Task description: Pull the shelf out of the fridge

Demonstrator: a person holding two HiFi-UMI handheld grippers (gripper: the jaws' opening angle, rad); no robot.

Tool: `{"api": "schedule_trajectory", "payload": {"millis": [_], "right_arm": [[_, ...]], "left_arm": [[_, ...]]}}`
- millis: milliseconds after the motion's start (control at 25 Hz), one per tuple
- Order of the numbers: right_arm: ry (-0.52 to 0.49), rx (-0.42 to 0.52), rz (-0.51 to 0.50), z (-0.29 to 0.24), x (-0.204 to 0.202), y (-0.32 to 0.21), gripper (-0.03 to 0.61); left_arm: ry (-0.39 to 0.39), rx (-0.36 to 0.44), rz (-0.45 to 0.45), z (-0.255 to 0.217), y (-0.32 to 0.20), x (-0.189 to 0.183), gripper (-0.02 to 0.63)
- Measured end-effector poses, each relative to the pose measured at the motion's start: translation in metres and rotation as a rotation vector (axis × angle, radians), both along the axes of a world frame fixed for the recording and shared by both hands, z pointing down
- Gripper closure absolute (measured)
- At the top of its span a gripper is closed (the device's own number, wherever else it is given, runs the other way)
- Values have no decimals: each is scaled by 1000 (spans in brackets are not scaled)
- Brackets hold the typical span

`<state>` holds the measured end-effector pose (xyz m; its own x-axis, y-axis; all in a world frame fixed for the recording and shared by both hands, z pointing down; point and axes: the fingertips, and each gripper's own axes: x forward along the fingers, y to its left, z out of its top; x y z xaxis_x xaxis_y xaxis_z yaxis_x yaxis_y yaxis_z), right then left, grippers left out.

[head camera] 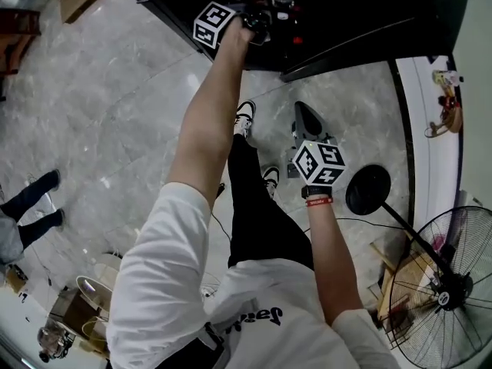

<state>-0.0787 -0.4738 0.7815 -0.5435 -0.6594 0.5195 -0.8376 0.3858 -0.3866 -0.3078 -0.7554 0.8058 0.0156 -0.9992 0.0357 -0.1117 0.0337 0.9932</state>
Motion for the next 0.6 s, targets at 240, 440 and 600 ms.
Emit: {"api": "schedule_trajectory", "payload": {"millis": [240,440,600], "right_arm": [[79,-2,11,9,11,-21,574],[98,-28,17,14,11,-21,574],[98,-27,9,11,9,-21,574]], "left_arm": [[11,-5,9,1,10,7,587],[15,4,-11,-1,23,6,586],[12,9,0,0,29,12,588]]}}
